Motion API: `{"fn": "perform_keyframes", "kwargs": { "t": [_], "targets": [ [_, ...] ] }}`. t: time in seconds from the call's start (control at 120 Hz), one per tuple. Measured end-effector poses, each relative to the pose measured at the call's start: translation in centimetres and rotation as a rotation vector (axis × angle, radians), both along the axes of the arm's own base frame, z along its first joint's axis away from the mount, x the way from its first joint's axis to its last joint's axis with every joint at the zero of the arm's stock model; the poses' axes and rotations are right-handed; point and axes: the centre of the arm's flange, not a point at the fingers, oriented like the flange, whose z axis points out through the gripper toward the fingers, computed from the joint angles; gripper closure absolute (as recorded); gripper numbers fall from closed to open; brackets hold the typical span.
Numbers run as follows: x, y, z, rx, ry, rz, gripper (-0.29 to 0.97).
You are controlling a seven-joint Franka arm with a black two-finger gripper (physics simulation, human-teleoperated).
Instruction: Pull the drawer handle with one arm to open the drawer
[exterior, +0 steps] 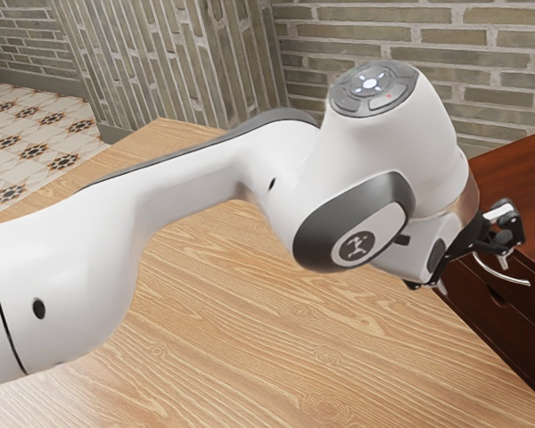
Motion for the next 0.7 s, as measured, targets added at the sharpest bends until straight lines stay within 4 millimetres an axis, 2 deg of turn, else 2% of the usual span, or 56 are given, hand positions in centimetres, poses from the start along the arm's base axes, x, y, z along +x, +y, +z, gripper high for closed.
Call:
{"fn": "perform_keyframes", "kwargs": {
  "t": [0.133, 0.217, 0.6, 0.7],
  "targets": [
    [0.3, 0.0, 0.1, -0.002, -0.005, 0.005, 0.19],
    [0.8, 0.8, 0.2, -0.004, -0.009, 0.021, 0.19],
    [1.6, 0.7, -1.9, 0.008, 0.015, 0.035, 0.21],
    [1.8, 0.7, -2.2, 0.010, 0.019, 0.038, 0.11]
  ]
}}
